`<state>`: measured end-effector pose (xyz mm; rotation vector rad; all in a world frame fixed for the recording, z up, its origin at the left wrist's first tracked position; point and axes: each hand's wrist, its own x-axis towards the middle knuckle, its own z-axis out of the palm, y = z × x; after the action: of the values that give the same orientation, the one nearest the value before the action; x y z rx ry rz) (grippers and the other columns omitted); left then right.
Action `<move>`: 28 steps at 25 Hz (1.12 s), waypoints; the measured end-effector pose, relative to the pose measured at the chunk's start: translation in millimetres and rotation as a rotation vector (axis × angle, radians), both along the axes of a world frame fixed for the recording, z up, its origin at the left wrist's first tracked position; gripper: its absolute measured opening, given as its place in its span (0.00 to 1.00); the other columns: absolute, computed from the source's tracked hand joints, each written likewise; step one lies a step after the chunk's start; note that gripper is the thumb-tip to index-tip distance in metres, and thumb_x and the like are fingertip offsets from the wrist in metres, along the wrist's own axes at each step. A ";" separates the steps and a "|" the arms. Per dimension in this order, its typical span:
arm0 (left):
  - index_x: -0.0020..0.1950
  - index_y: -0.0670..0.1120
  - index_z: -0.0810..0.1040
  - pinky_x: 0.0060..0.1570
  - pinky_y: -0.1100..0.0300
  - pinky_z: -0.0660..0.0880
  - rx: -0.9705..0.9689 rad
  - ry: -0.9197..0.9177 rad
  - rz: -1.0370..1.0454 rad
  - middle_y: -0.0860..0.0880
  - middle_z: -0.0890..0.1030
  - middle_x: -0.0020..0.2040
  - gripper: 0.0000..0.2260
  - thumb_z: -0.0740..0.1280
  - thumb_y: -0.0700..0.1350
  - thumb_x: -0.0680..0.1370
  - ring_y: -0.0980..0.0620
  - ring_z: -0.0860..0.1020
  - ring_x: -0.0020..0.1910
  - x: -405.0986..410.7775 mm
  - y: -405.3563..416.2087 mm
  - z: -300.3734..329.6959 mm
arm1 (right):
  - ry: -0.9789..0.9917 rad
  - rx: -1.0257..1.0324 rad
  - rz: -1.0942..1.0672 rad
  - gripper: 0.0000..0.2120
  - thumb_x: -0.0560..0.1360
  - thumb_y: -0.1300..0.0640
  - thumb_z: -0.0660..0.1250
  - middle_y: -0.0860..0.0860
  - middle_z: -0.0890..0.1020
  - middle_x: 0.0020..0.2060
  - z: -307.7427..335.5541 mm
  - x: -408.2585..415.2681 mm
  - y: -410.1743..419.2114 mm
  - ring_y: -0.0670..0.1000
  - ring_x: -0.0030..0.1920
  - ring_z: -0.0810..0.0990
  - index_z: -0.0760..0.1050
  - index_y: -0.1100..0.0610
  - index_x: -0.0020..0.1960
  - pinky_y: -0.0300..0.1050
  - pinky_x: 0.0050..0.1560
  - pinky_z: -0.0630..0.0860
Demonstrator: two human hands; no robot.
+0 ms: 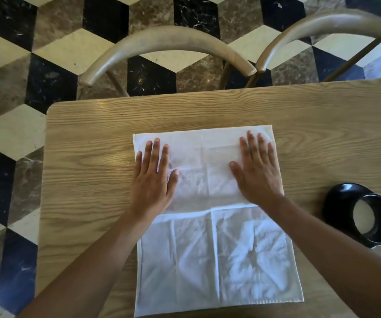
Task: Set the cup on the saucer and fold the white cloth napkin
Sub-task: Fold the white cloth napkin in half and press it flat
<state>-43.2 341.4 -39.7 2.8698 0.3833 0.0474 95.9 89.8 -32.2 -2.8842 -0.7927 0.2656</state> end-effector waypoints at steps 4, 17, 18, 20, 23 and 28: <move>0.82 0.41 0.58 0.78 0.37 0.57 0.017 0.020 -0.134 0.40 0.56 0.83 0.29 0.57 0.53 0.84 0.40 0.53 0.83 -52.5 -39.5 -0.4 | 0.023 0.140 0.153 0.32 0.82 0.44 0.57 0.57 0.56 0.82 1.4 -91.5 44.2 0.60 0.82 0.50 0.60 0.59 0.80 0.63 0.80 0.50; 0.84 0.46 0.51 0.79 0.38 0.54 0.047 0.129 -0.013 0.42 0.51 0.84 0.32 0.54 0.59 0.83 0.42 0.49 0.84 -82.2 -40.2 -3.9 | 0.000 -0.023 -0.019 0.35 0.82 0.40 0.52 0.56 0.53 0.83 -8.3 -81.7 -51.3 0.59 0.82 0.48 0.53 0.60 0.82 0.64 0.79 0.53; 0.84 0.45 0.52 0.79 0.38 0.53 0.036 0.111 -0.001 0.40 0.52 0.84 0.32 0.54 0.59 0.84 0.41 0.50 0.83 -82.9 -46.1 -0.9 | 0.011 0.024 -0.018 0.35 0.82 0.41 0.53 0.57 0.53 0.83 -4.3 -93.3 -36.8 0.60 0.82 0.47 0.53 0.59 0.82 0.64 0.80 0.50; 0.83 0.43 0.54 0.80 0.37 0.53 0.016 0.088 -0.048 0.39 0.53 0.84 0.31 0.55 0.57 0.84 0.40 0.50 0.83 -93.8 -64.6 2.0 | 0.047 0.122 0.058 0.32 0.83 0.43 0.54 0.56 0.53 0.82 1.2 -127.7 -5.6 0.60 0.82 0.46 0.55 0.57 0.82 0.62 0.81 0.45; 0.83 0.45 0.53 0.79 0.37 0.56 0.016 0.132 -0.092 0.41 0.50 0.84 0.31 0.55 0.57 0.84 0.41 0.49 0.84 -125.5 -80.8 -1.1 | 0.060 0.112 0.173 0.30 0.83 0.45 0.56 0.55 0.52 0.83 -1.7 -175.2 18.7 0.58 0.83 0.46 0.55 0.55 0.82 0.63 0.80 0.50; 0.84 0.49 0.49 0.80 0.38 0.53 0.042 0.210 -0.089 0.46 0.48 0.85 0.32 0.55 0.58 0.83 0.43 0.47 0.84 -140.3 -67.0 -0.9 | 0.017 0.018 0.078 0.34 0.82 0.42 0.57 0.53 0.53 0.83 -12.5 -160.7 -41.7 0.56 0.83 0.49 0.53 0.54 0.83 0.60 0.81 0.52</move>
<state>-183.5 274.3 -40.6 2.9378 0.2961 -0.2661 -64.8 48.1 -44.7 -2.8346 -0.9018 0.2892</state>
